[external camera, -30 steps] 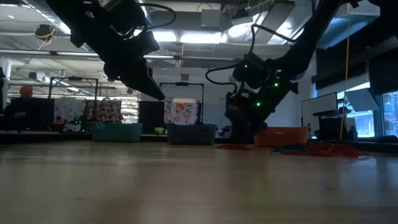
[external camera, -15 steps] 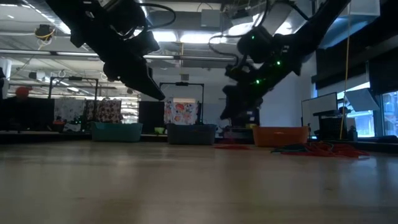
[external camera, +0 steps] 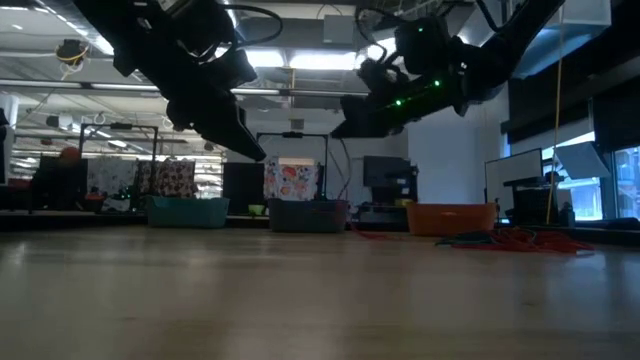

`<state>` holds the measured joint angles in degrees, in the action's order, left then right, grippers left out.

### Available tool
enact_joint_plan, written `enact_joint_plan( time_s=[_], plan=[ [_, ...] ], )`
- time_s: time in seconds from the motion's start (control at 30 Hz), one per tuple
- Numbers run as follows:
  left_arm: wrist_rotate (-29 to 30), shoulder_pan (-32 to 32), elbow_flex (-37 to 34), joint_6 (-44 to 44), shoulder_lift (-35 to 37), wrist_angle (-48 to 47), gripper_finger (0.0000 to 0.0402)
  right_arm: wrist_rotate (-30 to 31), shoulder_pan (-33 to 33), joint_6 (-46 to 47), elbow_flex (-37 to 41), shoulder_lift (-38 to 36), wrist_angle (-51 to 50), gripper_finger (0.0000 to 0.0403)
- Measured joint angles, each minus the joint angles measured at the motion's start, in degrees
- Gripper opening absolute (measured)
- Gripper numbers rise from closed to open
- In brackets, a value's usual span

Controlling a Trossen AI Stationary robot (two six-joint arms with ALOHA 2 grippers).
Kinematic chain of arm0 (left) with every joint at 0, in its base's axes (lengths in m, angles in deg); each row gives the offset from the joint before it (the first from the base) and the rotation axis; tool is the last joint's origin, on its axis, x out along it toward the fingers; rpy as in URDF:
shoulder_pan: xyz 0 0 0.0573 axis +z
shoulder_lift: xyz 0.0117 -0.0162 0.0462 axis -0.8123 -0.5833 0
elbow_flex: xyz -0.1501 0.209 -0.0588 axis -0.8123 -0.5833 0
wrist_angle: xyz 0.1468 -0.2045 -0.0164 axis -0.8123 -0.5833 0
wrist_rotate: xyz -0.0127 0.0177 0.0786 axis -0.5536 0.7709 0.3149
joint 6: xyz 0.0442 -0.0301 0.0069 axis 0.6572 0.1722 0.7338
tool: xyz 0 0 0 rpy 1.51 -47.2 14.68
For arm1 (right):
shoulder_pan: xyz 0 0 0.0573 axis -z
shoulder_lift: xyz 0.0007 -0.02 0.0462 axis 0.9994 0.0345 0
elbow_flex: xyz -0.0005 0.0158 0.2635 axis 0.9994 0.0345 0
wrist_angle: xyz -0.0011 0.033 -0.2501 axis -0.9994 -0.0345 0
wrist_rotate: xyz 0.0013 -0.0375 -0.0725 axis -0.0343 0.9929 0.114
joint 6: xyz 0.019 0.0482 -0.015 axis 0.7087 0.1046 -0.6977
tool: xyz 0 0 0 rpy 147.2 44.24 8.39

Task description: Sort rubber bands into baskets

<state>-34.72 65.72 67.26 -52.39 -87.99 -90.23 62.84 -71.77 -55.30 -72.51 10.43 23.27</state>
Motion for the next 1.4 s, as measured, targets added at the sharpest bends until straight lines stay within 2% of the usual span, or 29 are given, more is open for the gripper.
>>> enact_joint_plan(
  time_s=[0.33, 0.43, 0.53, 0.63, 0.83, 1.0, 1.23, 1.3, 1.4],
  plan=[
    [0.0, 0.0, 0.0, 0.2, 0.0, 0.1, 0.0138, -0.5, 4.3, -0.7, 0.0, 0.0, 11.4, 0.0005],
    [0.0, 0.0, 0.0, 0.2, 0.0, 0.1, 0.0138, -2.8, 5.3, -0.3, 0.0, 0.1, 14.3, 0.0005],
    [0.0, 0.0, 0.0, 0.2, 0.0, 0.0, 0.0138, -5.7, 5.7, -0.1, -0.1, 1.6, 18.8, 0.0005],
    [0.0, 0.0, 0.0, 0.2, 0.0, 0.1, 0.0138, -6.1, 5.7, -0.5, -0.2, 3.7, 22.8, 0.0005],
    [0.0, 0.0, 0.0, 0.1, 0.0, 0.1, 0.0138, -6.5, 6.7, -0.6, -4.9, 9.2, 22.8, 0.0005],
    [0.0, 0.0, 0.0, 0.1, 0.0, 0.2, 0.0138, -5.5, 7.6, -0.6, -10.8, 13.8, 14.2, 0.0005],
    [0.0, 0.0, 0.0, 0.1, 0.0, -0.1, 0.0138, -3.1, 8.2, 0.7, -17.9, 15.9, -8.8, 0.0011],
    [0.0, 0.0, 0.0, 0.2, 0.0, -0.1, 0.0138, -3.0, 8.2, 0.8, -19.8, 15.9, -15.2, 0.0029],
    [0.0, 0.0, 0.0, 0.1, 0.0, -0.1, 0.0138, -3.0, 8.1, 0.9, -23.4, 15.9, -26.6, 0.0080]
  ],
)
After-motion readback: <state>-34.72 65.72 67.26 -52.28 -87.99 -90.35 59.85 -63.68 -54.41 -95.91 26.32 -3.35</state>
